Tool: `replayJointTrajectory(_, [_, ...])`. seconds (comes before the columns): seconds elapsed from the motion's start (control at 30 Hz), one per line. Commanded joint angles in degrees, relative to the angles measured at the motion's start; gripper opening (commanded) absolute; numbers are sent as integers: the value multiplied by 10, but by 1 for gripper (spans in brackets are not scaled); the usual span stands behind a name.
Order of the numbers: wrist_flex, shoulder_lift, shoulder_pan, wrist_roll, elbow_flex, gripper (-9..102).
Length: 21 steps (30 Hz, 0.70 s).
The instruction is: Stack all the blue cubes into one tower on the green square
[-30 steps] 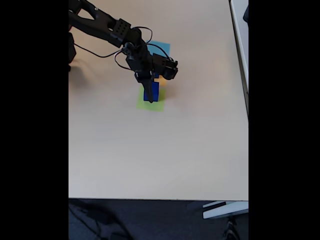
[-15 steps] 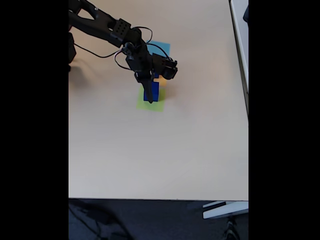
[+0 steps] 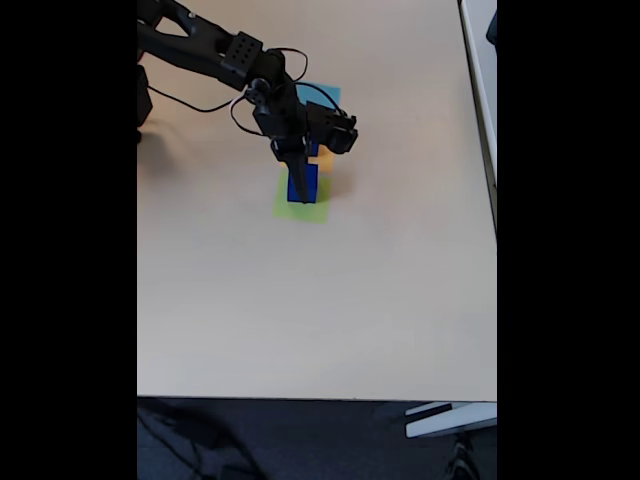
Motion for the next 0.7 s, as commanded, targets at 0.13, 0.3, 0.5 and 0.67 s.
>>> replayJointTrajectory(0.13, [53,93,-11,-12,-77,48])
replayJointTrajectory(0.3, [99,144,-17,-14,-111,46])
replayJointTrajectory(0.5, [156,192,-63,-10,-205,45])
replayJointTrajectory(0.67, [158,193,-123,28,-236,45])
